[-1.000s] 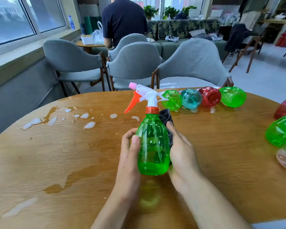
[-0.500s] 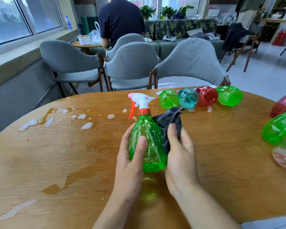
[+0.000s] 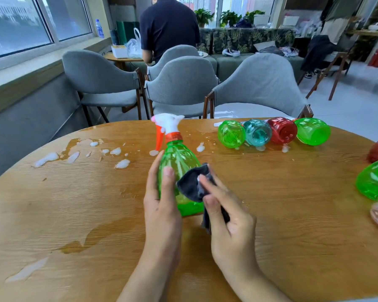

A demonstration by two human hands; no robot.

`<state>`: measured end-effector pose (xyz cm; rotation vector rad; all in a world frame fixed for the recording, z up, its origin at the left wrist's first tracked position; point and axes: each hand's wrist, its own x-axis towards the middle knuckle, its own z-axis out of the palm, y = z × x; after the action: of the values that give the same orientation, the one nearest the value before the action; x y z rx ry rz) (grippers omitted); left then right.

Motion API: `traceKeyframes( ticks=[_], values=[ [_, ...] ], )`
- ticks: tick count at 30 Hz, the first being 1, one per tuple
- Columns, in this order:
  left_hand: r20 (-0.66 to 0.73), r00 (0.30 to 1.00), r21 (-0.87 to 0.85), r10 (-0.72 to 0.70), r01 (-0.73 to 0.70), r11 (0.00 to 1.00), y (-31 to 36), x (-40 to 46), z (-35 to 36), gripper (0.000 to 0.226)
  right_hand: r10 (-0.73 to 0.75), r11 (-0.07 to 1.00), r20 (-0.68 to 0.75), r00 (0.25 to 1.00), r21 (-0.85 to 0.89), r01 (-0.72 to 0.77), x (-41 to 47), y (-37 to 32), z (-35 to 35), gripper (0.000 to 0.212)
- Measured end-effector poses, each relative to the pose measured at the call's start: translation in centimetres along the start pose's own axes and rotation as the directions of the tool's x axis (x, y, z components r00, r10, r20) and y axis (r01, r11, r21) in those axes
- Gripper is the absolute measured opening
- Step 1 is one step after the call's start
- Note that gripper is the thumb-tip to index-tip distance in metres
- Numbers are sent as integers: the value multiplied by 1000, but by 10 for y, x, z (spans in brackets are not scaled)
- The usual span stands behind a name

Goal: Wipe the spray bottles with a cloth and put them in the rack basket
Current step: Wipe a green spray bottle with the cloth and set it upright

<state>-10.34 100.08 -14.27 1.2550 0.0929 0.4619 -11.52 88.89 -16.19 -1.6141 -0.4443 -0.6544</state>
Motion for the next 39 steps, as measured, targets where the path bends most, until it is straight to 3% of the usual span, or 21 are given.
traceKeyframes(
  ticks=[4, 6, 8, 10, 13, 16, 19, 25, 27, 29, 31, 33, 35, 37, 39],
  values=[
    [-61, 998, -67, -4, 0, 998, 11, 9, -12, 55, -113, 974, 34, 993, -193, 118, -7, 3, -8, 22],
    [-56, 998, -54, 19, -22, 998, 13, 9, -14, 48, -83, 961, -8, 997, -266, 78, 1, 4, -15, 17],
    [-26, 999, -21, 28, -29, 999, 11, 6, -14, 47, 21, 968, -113, 993, -244, -49, 13, 2, -21, 27],
    [11, 999, 15, 41, -41, 999, 7, 1, -11, 45, 108, 982, -213, 971, -130, -137, 25, -2, -24, 37],
    [104, 990, 54, 94, -100, 994, 3, -9, -1, 39, 203, 973, -200, 958, 149, -175, 31, -10, -10, 12],
    [102, 988, 71, 118, -125, 990, 0, -10, 4, 43, 418, 792, -85, 905, 521, -317, 33, -20, -1, 24],
    [72, 992, 64, 109, -113, 991, -1, -5, 0, 50, 455, 658, 54, 889, 652, -377, 41, -24, -9, 41],
    [75, 989, 107, 127, -135, 985, -3, -5, -1, 46, 274, 881, 131, 953, 364, -303, 19, -10, -3, 40],
    [93, 986, 127, 140, -151, 980, -3, -8, 2, 46, 117, 984, 133, 984, 120, -133, 14, -12, 1, 42],
    [125, 981, 131, 151, -167, 977, -3, -10, 2, 48, -42, 996, 182, 982, -74, 56, 17, -15, 1, 41],
    [159, 978, 136, 132, -155, 979, -4, -13, 4, 52, -52, 991, 158, 986, -111, 70, 27, -12, -2, 37],
    [182, 977, 139, 110, -137, 981, -4, -17, 5, 53, 4, 998, 109, 994, -67, 3, 37, -7, -5, 36],
    [181, 979, 113, 93, -114, 987, -3, -19, 6, 50, 144, 983, 62, 988, 109, -151, 42, -7, -3, 35],
    [165, 983, 72, 83, -96, 993, -3, -18, 6, 47, 349, 875, 35, 937, 345, -339, 41, -11, 3, 32],
    [141, 988, 47, 69, -76, 996, -2, -16, 5, 47, 443, 815, 46, 895, 394, -424, 33, -13, 7, 32]
  ],
)
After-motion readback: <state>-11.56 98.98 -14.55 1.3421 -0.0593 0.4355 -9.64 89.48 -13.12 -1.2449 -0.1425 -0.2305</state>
